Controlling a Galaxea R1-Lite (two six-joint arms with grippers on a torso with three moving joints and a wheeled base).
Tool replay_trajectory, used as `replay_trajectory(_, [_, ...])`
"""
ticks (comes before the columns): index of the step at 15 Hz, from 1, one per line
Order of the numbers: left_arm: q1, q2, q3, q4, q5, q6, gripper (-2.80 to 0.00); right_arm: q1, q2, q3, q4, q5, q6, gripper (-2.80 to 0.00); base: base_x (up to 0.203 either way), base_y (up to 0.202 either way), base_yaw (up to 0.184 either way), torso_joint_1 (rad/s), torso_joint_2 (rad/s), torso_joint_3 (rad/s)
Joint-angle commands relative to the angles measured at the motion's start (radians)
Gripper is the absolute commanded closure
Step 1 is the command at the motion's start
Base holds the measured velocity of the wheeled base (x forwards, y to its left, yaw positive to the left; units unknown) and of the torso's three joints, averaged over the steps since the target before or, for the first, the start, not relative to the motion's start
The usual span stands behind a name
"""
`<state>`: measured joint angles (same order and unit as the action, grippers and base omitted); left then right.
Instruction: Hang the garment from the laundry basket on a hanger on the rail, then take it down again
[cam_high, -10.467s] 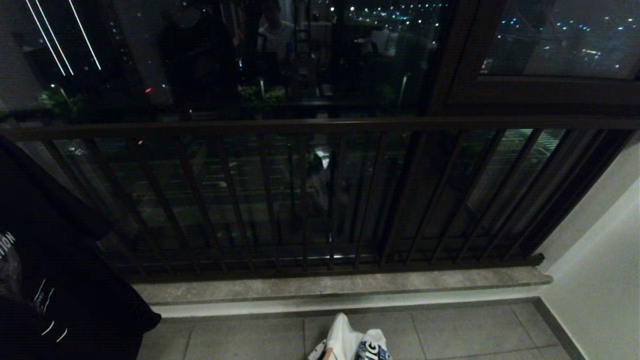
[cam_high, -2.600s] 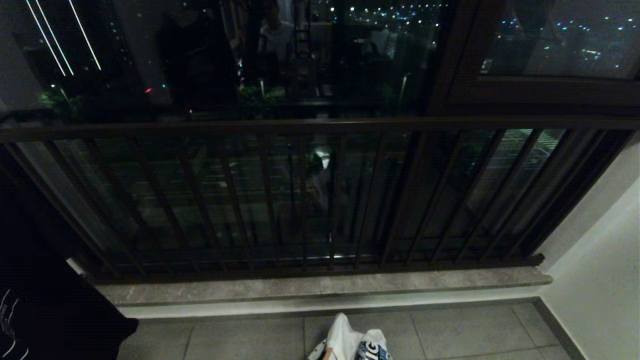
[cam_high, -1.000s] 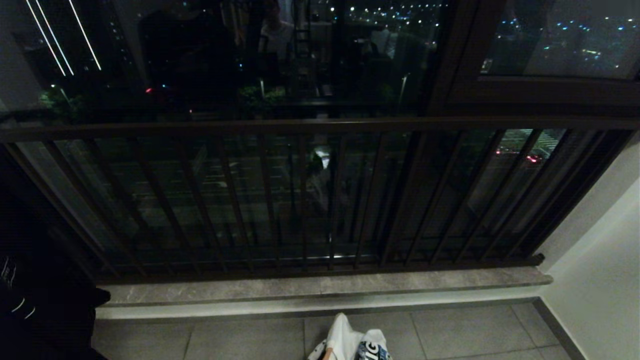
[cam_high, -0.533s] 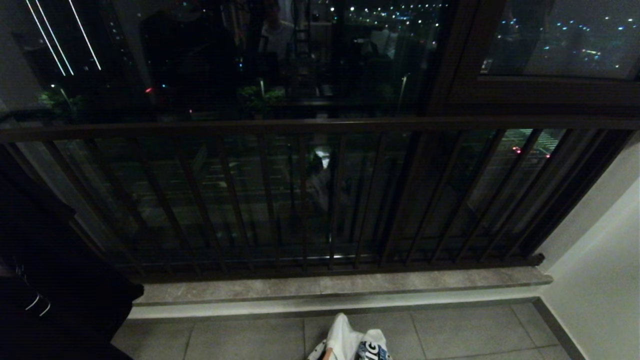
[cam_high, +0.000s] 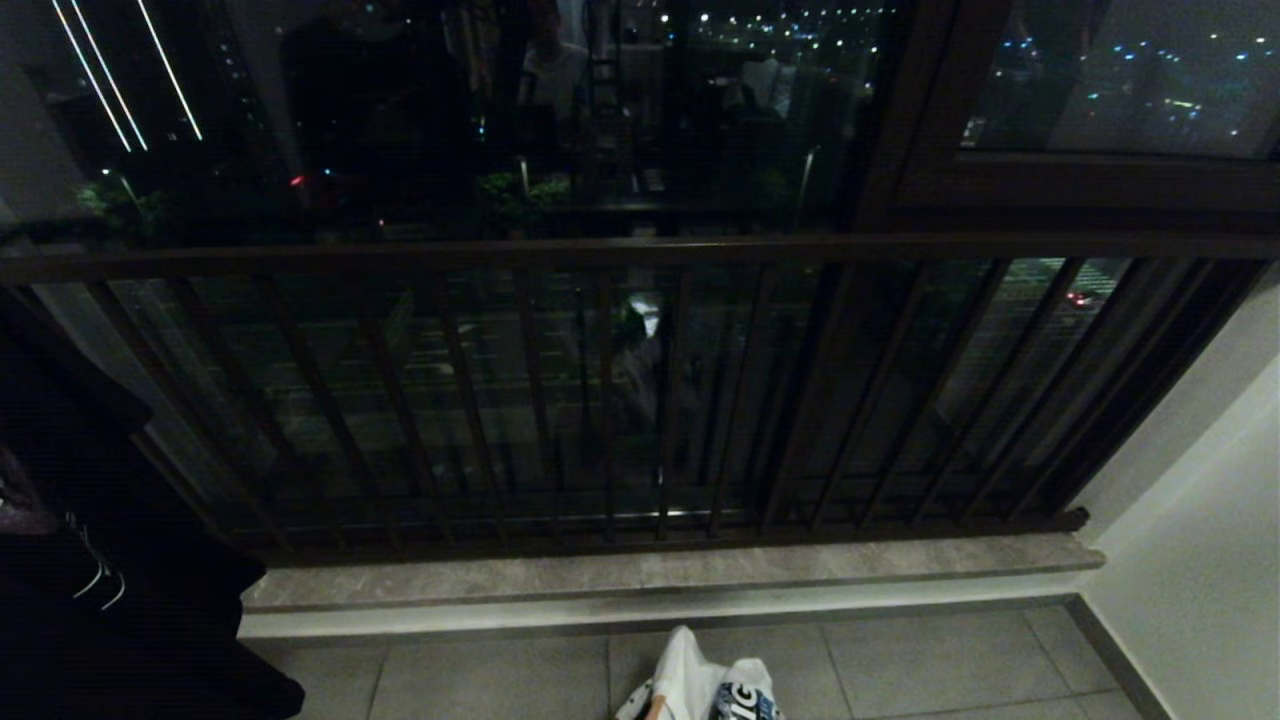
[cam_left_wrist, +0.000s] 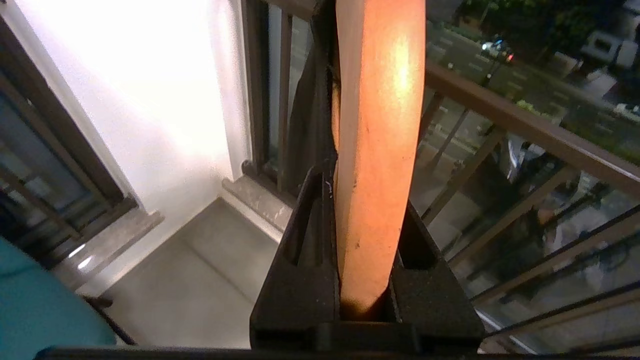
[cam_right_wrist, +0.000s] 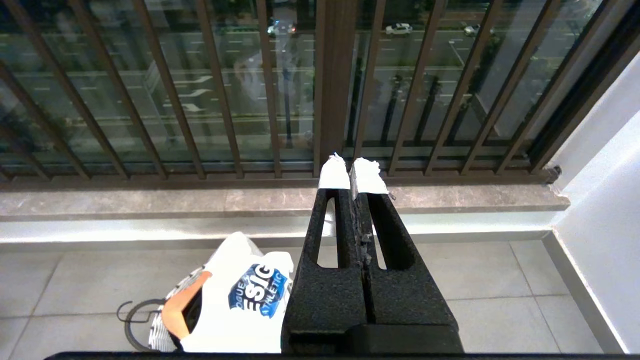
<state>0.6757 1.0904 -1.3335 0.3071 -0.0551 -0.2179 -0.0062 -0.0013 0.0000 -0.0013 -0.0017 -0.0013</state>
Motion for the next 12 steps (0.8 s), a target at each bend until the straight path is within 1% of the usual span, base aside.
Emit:
replay_trajectory(1, [0.001, -0.001, 0.005, -0.006, 0.000, -0.001, 0.00, 0.000, 0.000, 0.000, 0.000, 0.000, 0.000, 0.00, 0.000, 0.000, 0.000, 0.000, 0.00, 0.000])
replay_trajectory(6, [-0.001, -0.012, 0.028, -0.025, 0.000, -0.007, 0.00, 0.000, 0.000, 0.000, 0.000, 0.000, 0.000, 0.00, 0.000, 0.000, 0.000, 0.000, 0.00, 0.000])
replay_trajectory(9, [-0.001, -0.015, 0.078, -0.097, 0.000, -0.008, 0.00, 0.000, -0.001, 0.000, 0.000, 0.000, 0.000, 0.00, 0.000, 0.000, 0.000, 0.000, 0.00, 0.000])
replay_trajectory(12, [-0.001, -0.018, 0.082, -0.112, 0.000, -0.008, 0.00, 0.000, 0.000, 0.000, 0.000, 0.000, 0.000, 0.00, 0.000, 0.000, 0.000, 0.000, 0.00, 0.000])
